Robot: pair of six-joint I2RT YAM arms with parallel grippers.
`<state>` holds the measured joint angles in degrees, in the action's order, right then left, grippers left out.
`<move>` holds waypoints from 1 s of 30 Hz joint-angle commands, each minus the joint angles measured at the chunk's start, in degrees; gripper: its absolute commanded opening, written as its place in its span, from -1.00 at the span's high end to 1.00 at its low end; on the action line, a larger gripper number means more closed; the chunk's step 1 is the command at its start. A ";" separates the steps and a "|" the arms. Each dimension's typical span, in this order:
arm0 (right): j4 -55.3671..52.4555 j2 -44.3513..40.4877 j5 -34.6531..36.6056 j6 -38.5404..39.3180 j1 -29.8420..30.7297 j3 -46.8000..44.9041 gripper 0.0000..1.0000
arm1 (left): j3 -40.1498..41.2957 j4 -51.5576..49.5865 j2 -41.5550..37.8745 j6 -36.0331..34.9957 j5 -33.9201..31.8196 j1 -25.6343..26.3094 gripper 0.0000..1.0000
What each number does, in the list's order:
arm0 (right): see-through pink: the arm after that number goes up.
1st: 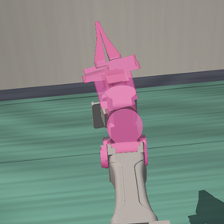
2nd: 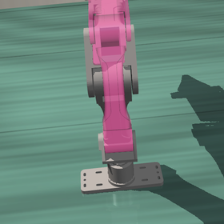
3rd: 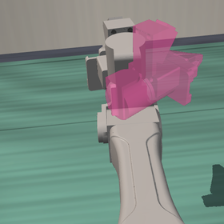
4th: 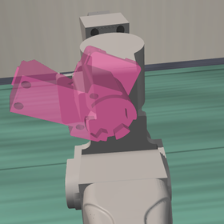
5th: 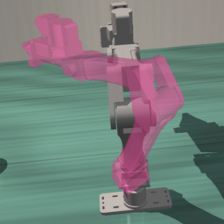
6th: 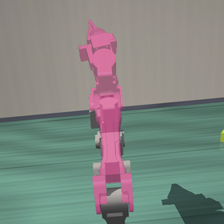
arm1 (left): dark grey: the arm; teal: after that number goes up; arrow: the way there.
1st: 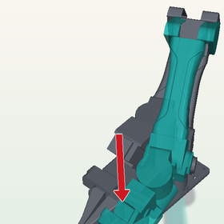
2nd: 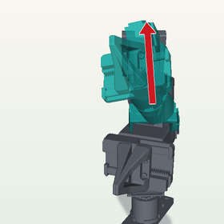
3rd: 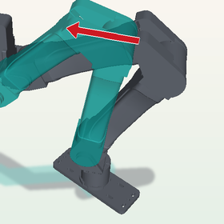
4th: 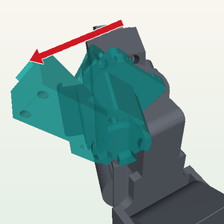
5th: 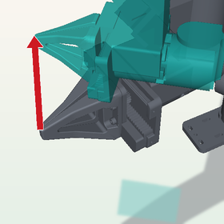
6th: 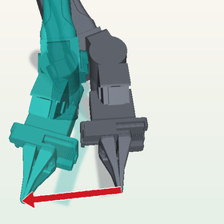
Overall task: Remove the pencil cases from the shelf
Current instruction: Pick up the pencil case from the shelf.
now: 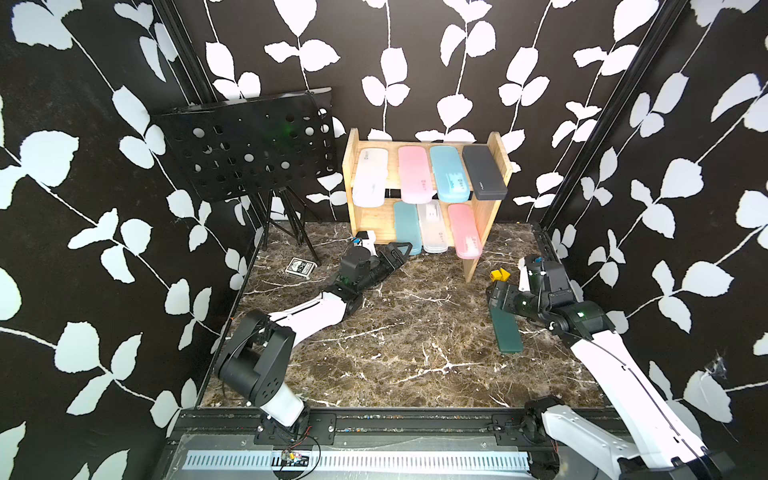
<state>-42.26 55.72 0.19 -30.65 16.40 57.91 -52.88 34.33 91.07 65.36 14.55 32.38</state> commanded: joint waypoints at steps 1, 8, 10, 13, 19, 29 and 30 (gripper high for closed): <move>1.23 0.17 0.34 0.24 0.50 2.78 -0.99 | -2.30 4.51 0.18 1.23 0.41 0.23 -0.61; 0.19 0.79 0.71 1.12 0.54 3.50 -0.99 | -3.83 6.27 3.18 2.79 0.05 0.23 -0.09; -0.44 0.88 0.89 1.42 0.47 3.85 -0.99 | -4.03 6.77 3.70 3.16 0.22 0.22 0.08; -0.72 0.88 1.00 1.73 0.52 3.96 -0.99 | -3.84 6.59 3.99 3.43 0.24 0.22 0.08; -1.34 1.01 0.85 2.08 0.55 4.55 -0.99 | -2.63 6.19 3.53 3.42 -0.67 0.16 0.72; -2.19 0.22 1.02 2.01 1.24 5.57 -0.99 | 0.41 5.63 0.71 1.28 -1.79 0.13 1.00; -2.46 0.19 1.03 1.93 1.69 5.89 -0.99 | 1.07 5.58 -0.06 0.24 -1.68 0.06 1.00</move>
<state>-44.42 56.80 0.47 -28.95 17.10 60.75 -54.11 41.91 94.21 68.58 13.91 32.47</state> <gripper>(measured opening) 0.994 0.172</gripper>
